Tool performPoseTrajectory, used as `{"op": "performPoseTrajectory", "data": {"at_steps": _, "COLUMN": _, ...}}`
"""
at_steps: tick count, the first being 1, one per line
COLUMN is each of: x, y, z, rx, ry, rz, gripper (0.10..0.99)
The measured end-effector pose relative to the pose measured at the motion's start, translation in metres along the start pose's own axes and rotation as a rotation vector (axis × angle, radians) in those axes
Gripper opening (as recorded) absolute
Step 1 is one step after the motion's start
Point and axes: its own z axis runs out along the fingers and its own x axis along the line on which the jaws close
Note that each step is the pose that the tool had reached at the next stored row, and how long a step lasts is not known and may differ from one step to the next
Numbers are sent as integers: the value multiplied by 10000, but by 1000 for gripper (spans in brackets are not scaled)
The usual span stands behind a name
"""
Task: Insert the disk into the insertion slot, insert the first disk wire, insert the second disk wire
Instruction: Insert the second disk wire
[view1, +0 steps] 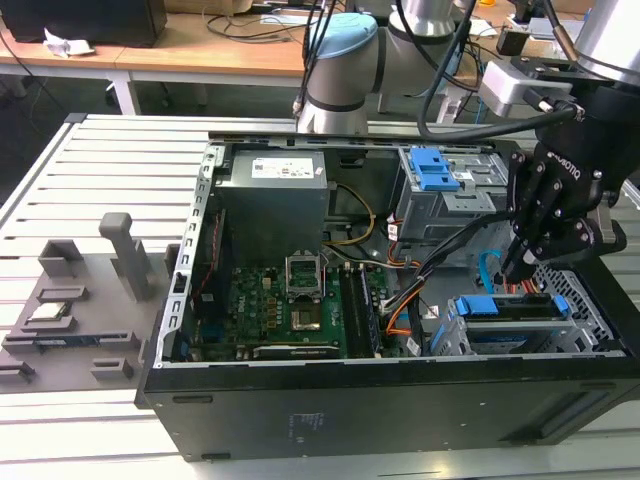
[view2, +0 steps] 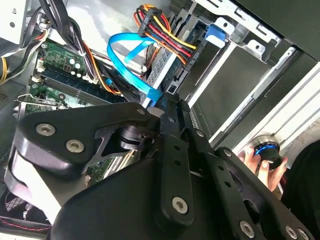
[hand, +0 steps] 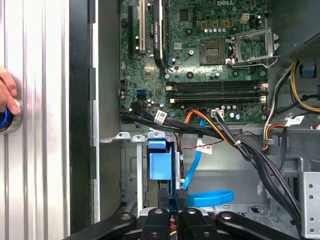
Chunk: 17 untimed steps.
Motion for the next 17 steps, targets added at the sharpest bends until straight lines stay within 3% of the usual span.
{"op": "performPoseTrajectory", "data": {"at_steps": 7, "x": 92, "y": -2, "z": 15, "rx": 0, "ry": 1, "rz": 0, "gripper": 161}}
{"op": "performPoseTrajectory", "data": {"at_steps": 12, "x": 94, "y": -4, "z": 42, "rx": 0, "ry": 3, "rz": 1, "gripper": 161}}
{"op": "performPoseTrajectory", "data": {"at_steps": 17, "x": 81, "y": -54, "z": 138, "rx": -6, "ry": 2, "rz": -1, "gripper": 161}}
